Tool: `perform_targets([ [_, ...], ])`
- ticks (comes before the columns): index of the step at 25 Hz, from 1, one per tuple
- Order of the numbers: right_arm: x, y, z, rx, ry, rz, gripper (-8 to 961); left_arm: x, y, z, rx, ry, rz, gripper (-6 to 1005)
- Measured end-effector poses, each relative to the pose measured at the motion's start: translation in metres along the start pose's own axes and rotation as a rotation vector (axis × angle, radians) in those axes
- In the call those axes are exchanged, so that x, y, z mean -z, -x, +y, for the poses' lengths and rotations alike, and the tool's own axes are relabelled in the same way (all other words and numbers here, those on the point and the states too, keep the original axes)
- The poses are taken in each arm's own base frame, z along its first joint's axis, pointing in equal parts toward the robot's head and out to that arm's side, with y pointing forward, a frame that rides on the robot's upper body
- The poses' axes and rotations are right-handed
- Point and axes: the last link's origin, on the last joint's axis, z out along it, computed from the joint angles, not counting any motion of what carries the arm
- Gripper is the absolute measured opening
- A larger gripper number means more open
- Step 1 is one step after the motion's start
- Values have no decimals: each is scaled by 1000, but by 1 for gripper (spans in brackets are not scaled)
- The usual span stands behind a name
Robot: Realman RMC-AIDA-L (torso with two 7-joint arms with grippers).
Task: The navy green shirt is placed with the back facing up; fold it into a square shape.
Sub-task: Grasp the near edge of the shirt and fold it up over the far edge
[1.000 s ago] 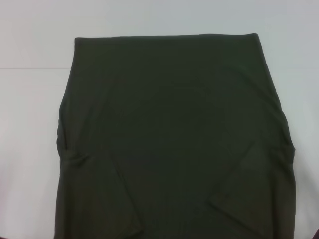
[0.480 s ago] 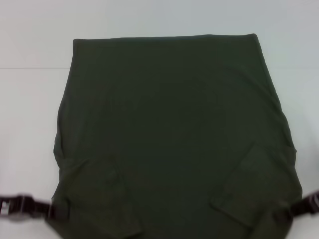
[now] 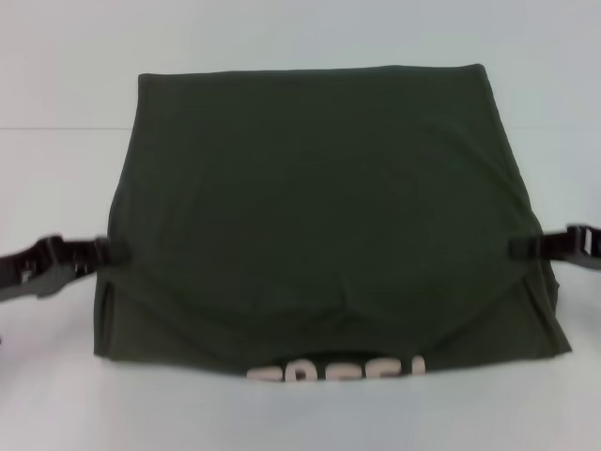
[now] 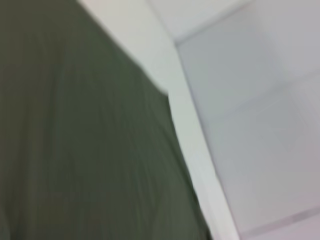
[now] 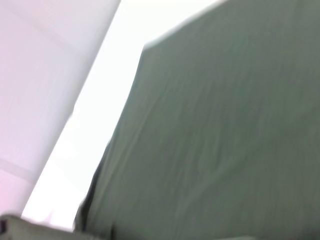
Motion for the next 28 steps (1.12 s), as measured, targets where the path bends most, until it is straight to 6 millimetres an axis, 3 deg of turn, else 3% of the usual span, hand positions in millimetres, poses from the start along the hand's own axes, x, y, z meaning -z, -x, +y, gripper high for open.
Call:
perform_targets([
  [10, -42, 14, -7, 53, -102, -270, 66, -25, -10, -12, -15, -23, 284, 48],
  [16, -49, 19, -7, 76, -131, -410, 66, -35, -14, -20, -52, -77, 392, 49],
  [28, -64, 13, -19, 67, -213, -464, 66, -73, -25, -22, -202, -215, 438, 52],
])
